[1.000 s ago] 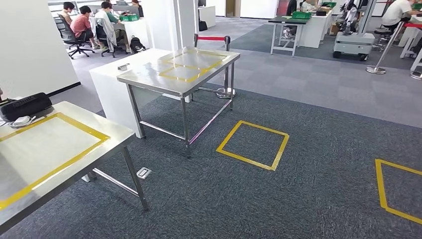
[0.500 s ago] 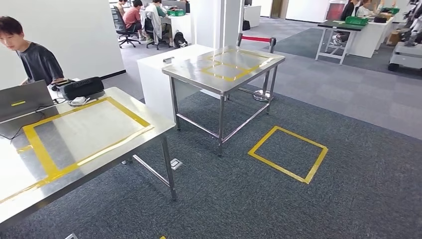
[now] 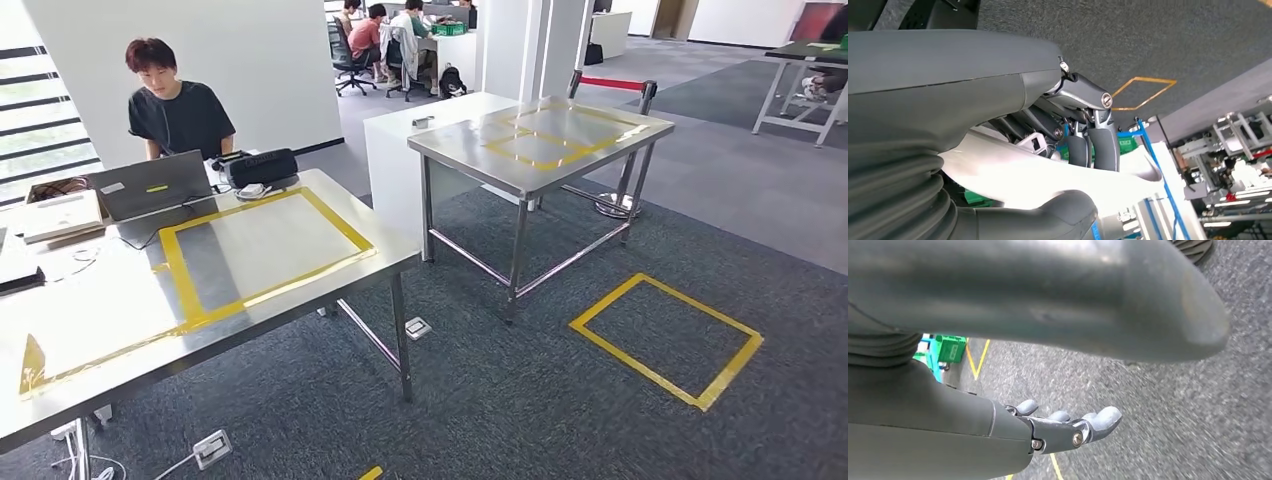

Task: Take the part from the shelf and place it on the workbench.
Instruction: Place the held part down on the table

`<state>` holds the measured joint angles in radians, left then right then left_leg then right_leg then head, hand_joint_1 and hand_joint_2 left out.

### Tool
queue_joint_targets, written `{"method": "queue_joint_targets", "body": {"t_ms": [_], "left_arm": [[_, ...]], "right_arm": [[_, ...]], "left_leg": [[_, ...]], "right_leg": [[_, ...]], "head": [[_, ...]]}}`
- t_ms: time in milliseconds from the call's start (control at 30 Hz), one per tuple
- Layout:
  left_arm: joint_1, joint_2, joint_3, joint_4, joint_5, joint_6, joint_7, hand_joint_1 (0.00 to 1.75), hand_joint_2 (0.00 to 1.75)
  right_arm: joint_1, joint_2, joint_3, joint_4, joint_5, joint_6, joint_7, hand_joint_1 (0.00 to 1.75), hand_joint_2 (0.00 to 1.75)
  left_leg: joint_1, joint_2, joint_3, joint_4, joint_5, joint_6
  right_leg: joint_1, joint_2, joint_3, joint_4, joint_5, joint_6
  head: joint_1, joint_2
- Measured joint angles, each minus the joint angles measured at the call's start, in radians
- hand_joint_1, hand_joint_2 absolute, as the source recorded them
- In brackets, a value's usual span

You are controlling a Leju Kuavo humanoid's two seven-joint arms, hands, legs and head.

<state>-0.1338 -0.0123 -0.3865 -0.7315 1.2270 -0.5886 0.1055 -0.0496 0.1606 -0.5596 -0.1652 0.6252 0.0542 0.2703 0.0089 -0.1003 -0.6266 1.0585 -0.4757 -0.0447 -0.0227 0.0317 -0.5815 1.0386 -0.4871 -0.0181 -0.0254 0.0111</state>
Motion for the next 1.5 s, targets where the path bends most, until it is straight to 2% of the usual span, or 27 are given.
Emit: {"method": "queue_joint_targets", "body": {"t_ms": [67,133,167,200,233,300,367,433,467,533,600,633,667,700,733,767,833,900,967,1033,1100,1167,1200,1233,1300,1367,1500], "left_arm": [[-0.002,0.0,0.0,0.0,0.0,0.0,0.0,1.75,1.75],[-0.001,-0.001,0.0,0.001,0.0,0.0,0.0,1.75,1.75],[0.0,-0.001,0.0,0.001,0.0,0.0,0.0,1.75,1.75],[0.002,-0.001,0.0,0.001,-0.001,0.0,0.0,1.75,1.75],[0.003,-0.001,0.0,0.001,-0.001,0.0,0.001,1.75,1.75],[0.003,0.0,0.0,0.001,-0.002,0.0,0.001,1.75,1.75],[0.003,-0.001,0.001,-0.002,-0.002,0.0,0.001,1.75,1.75],[0.007,-0.001,0.004,-0.006,-0.002,0.001,0.002,1.75,1.75],[0.011,-0.001,0.005,-0.007,-0.002,0.001,0.002,1.75,1.75],[0.016,-0.001,0.007,-0.01,-0.001,0.001,0.002,1.75,1.75],[0.017,-0.003,0.008,-0.013,0.0,0.001,0.005,1.75,1.75],[0.019,-0.004,0.009,-0.014,0.0,0.001,0.008,1.75,1.75],[0.021,-0.005,0.011,-0.015,0.0,0.001,0.011,1.75,1.75],[0.024,-0.005,0.013,-0.015,0.0,0.001,0.015,1.75,1.75],[0.025,-0.005,0.014,-0.015,0.0,0.001,0.018,1.75,1.75],[0.026,-0.006,0.015,-0.015,0.0,0.001,0.02,1.75,1.75],[0.025,-0.007,0.019,-0.017,0.0,0.001,0.024,1.75,1.75],[0.023,-0.009,0.024,-0.018,0.0,0.001,0.029,1.75,1.75],[0.023,-0.009,0.028,-0.018,0.0,0.001,0.034,1.75,1.75],[0.019,-0.01,0.031,-0.018,-0.002,0.001,0.038,1.75,1.75],[0.01,-0.014,0.032,-0.018,-0.007,0.001,0.041,1.75,1.75],[0.005,-0.019,0.033,-0.018,-0.014,0.003,0.044,1.75,1.75],[0.005,-0.022,0.033,-0.018,-0.017,0.004,0.046,1.75,1.75],[0.005,-0.023,0.034,-0.018,-0.02,0.006,0.048,1.75,1.75],[0.005,-0.025,0.038,-0.018,-0.025,0.008,0.051,1.75,1.75],[0.003,-0.027,0.044,-0.018,-0.03,0.008,0.054,1.75,1.75],[0.001,-0.033,0.054,-0.018,-0.033,0.008,0.064,1.75,1.75]], "right_arm": [[0.002,0.0,-0.001,0.0,0.0,0.0,0.0,0.0,0.0],[0.006,0.0,-0.002,0.0,0.0,0.0,0.0,0.0,0.0],[0.007,0.0,-0.002,0.0,0.0,0.0,0.0,0.0,0.0],[0.006,0.0,-0.002,0.0,0.0,0.0,0.0,0.0,0.0],[0.006,0.0,-0.003,0.0,0.0,0.0,0.0,0.0,0.0],[0.004,0.001,-0.003,0.0,0.0,0.0,0.0,0.0,0.0],[0.003,0.001,-0.003,0.0,0.0,0.0,-0.002,0.0,0.0],[0.002,0.002,-0.004,0.0,0.0,0.0,-0.003,0.0,0.0],[0.001,0.003,-0.004,0.0,0.0,0.0,-0.003,0.0,0.0],[0.0,0.004,-0.004,0.0,0.001,0.0,-0.003,0.0,0.0],[0.003,0.004,-0.005,0.0,0.001,0.0,-0.003,0.0,0.0],[0.006,0.004,-0.005,0.0,0.001,0.0,-0.003,0.0,0.0],[0.008,0.004,-0.005,0.0,0.002,0.0,-0.003,0.0,0.0],[0.01,0.004,-0.005,0.0,0.002,0.0,-0.003,0.0,0.0],[0.01,0.004,-0.005,0.0,0.002,0.0,-0.003,0.0,0.0],[0.009,0.004,-0.005,0.0,0.002,0.0,-0.003,0.0,0.0],[0.009,0.004,-0.005,0.0,0.002,0.0,-0.005,0.0,0.0],[0.009,0.005,-0.006,0.0,0.002,0.0,-0.009,0.0,0.0],[0.007,0.006,-0.006,0.0,0.002,0.0,-0.006,0.0,0.0],[0.004,0.006,-0.008,0.0,0.001,0.0,0.0,0.0,0.0],[0.005,0.006,-0.009,0.0,0.0,-0.001,0.0,0.0,0.0],[0.008,0.006,-0.013,0.0,-0.002,-0.003,0.0,0.0,0.0],[0.008,0.006,-0.015,0.0,-0.004,-0.006,0.0,0.0,0.0],[0.007,0.006,-0.016,0.0,-0.007,-0.011,0.0,0.0,0.0],[0.004,0.008,-0.021,0.0,-0.019,-0.025,0.0,0.0,0.0],[0.0,0.011,-0.029,0.0,-0.028,-0.035,-0.001,0.0,0.0],[-0.002,0.012,-0.039,0.0,-0.029,-0.039,-0.001,0.0,0.0]], "left_leg": [[-0.003,0.067,-0.048,0.106,-0.061,-0.006],[-0.002,0.091,-0.109,0.238,-0.119,-0.009],[-0.002,0.094,-0.122,0.269,-0.125,-0.01],[-0.002,0.095,-0.111,0.257,-0.108,-0.008],[-0.003,0.101,-0.081,0.204,-0.077,-0.005],[-0.01,0.137,0.002,0.056,-0.017,0.008],[-0.02,0.166,0.044,-0.024,0.002,0.023],[-0.023,0.151,0.044,-0.034,0.002,0.035],[-0.02,0.14,0.045,-0.038,0.005,0.039],[-0.011,0.118,0.051,-0.047,0.012,0.05],[-0.007,0.094,0.05,-0.048,0.015,0.056],[-0.007,0.08,0.049,-0.046,0.015,0.057],[-0.006,0.065,0.048,-0.044,0.015,0.056],[-0.006,0.05,0.047,-0.04,0.014,0.055],[-0.004,0.034,0.046,-0.036,0.013,0.053],[-0.002,0.019,0.045,-0.031,0.011,0.05],[-0.001,-0.009,0.038,-0.02,0.006,0.037],[0.0,-0.03,0.028,-0.018,0.008,0.022],[0.002,-0.043,0.021,-0.022,0.013,0.009],[0.0,0.003,0.003,0.008,-0.007,0.0],[-0.003,0.071,-0.045,0.114,-0.067,-0.004],[-0.002,0.092,-0.1,0.231,-0.115,-0.006],[-0.002,0.094,-0.107,0.25,-0.114,-0.005],[-0.002,0.095,-0.094,0.229,-0.094,-0.003],[-0.006,0.102,-0.022,0.099,-0.035,0.01],[-0.013,0.113,0.036,-0.005,-0.005,0.023],[-0.015,0.115,0.047,-0.028,0.002,0.02]], "right_leg": [[0.004,-0.028,0.002,-0.003,-0.001,-0.01],[0.008,-0.059,0.002,-0.003,-0.003,-0.014],[0.009,-0.074,0.003,-0.003,-0.004,-0.015],[0.01,-0.087,0.004,-0.003,-0.006,-0.016],[0.011,-0.1,0.007,-0.003,-0.007,-0.016],[0.015,-0.122,0.014,-0.002,-0.012,-0.012],[0.018,-0.139,0.019,-0.002,-0.016,-0.004],[0.02,-0.157,0.024,-0.004,-0.017,0.006],[0.019,-0.153,0.026,-0.002,-0.021,0.012],[0.016,-0.105,0.01,0.04,-0.052,0.024],[0.013,-0.05,-0.046,0.159,-0.11,0.031],[0.012,-0.041,-0.078,0.222,-0.133,0.033],[0.011,-0.038,-0.1,0.262,-0.139,0.034],[0.01,-0.037,-0.107,0.266,-0.127,0.035],[0.008,-0.034,-0.094,0.231,-0.097,0.035],[0.004,-0.022,-0.065,0.164,-0.059,0.036],[-0.002,0.023,-0.013,0.049,-0.019,0.037],[-0.002,0.043,0.002,0.017,-0.02,0.032],[0.0,0.02,0.003,0.014,-0.014,0.017],[-0.001,-0.004,0.006,0.008,-0.01,0.002],[0.002,-0.033,0.006,0.006,-0.01,-0.008],[0.006,-0.064,0.006,0.006,-0.012,-0.012],[0.007,-0.075,0.007,0.006,-0.014,-0.013],[0.009,-0.084,0.009,0.006,-0.015,-0.013],[0.012,-0.096,0.013,0.006,-0.017,-0.01],[0.015,-0.102,0.014,0.007,-0.018,-0.005],[0.019,-0.102,0.014,0.006,-0.019,-0.004]], "head": [[-0.008,0.0],[-0.01,0.0],[-0.01,0.0],[-0.011,0.0],[-0.012,0.0],[-0.014,0.0],[-0.013,0.0],[-0.013,0.0],[-0.012,0.0],[-0.009,0.0],[-0.003,0.0],[-0.001,0.0],[0.001,0.0],[0.002,0.0],[0.003,0.0],[0.004,0.0],[0.005,0.0],[0.005,0.0],[0.004,0.0],[-0.002,0.0],[-0.009,0.0],[-0.012,0.0],[-0.012,0.0],[-0.013,0.0],[-0.013,0.0],[-0.012,0.0],[-0.009,0.0]]}}
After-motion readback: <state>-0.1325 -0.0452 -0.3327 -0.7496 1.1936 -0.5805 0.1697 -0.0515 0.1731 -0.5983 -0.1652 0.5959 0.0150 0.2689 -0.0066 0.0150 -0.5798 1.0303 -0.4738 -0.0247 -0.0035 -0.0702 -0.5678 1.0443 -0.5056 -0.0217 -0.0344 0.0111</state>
